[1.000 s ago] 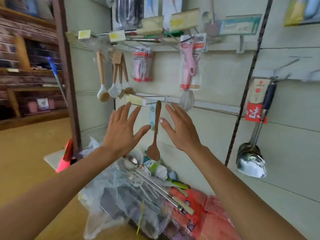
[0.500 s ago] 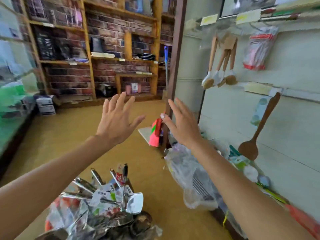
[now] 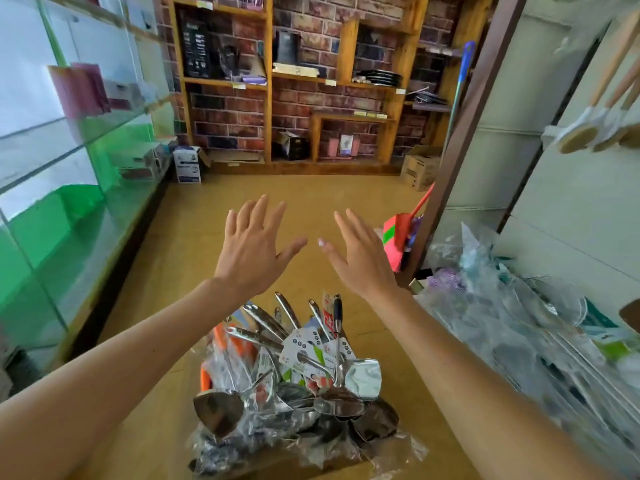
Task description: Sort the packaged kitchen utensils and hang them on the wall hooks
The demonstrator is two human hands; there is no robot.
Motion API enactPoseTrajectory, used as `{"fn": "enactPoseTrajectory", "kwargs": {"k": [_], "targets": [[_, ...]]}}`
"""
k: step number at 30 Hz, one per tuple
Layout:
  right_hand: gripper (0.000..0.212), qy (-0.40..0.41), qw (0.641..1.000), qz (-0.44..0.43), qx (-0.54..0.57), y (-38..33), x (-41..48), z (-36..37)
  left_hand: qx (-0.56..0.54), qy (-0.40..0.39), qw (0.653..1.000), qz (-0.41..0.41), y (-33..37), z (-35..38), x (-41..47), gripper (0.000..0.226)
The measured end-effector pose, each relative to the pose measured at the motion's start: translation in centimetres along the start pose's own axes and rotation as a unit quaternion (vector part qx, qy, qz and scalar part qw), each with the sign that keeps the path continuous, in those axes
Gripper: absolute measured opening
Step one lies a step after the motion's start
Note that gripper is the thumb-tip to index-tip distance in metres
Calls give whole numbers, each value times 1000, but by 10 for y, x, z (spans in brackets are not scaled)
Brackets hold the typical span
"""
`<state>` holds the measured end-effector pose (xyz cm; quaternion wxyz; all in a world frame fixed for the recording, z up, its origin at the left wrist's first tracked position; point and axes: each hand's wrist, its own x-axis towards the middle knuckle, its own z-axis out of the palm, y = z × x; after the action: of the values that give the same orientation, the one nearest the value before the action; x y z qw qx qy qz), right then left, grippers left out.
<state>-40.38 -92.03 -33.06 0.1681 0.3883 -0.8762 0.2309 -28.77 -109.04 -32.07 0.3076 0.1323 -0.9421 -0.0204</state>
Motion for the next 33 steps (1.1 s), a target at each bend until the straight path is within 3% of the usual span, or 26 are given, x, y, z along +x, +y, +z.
{"fn": "enactPoseTrajectory", "kwargs": {"k": [10, 15, 21, 27, 33], "targets": [[71, -77, 997, 11, 7, -1, -28, 110, -34, -68, 997, -35, -34, 77, -60, 70], [72, -130, 990, 40, 19, 12, -45, 154, -50, -196, 975, -96, -45, 113, -84, 30], [69, -160, 985, 55, 23, 24, -53, 186, -50, -273, 948, -155, -54, 150, -112, 32], [69, -179, 980, 78, 27, 42, -58, 202, -59, -296, 939, -166, -51, 165, -121, 37], [58, -141, 964, 223, 28, 77, -65, 201, -94, -314, 932, -154, -33, 168, -117, 41]]}}
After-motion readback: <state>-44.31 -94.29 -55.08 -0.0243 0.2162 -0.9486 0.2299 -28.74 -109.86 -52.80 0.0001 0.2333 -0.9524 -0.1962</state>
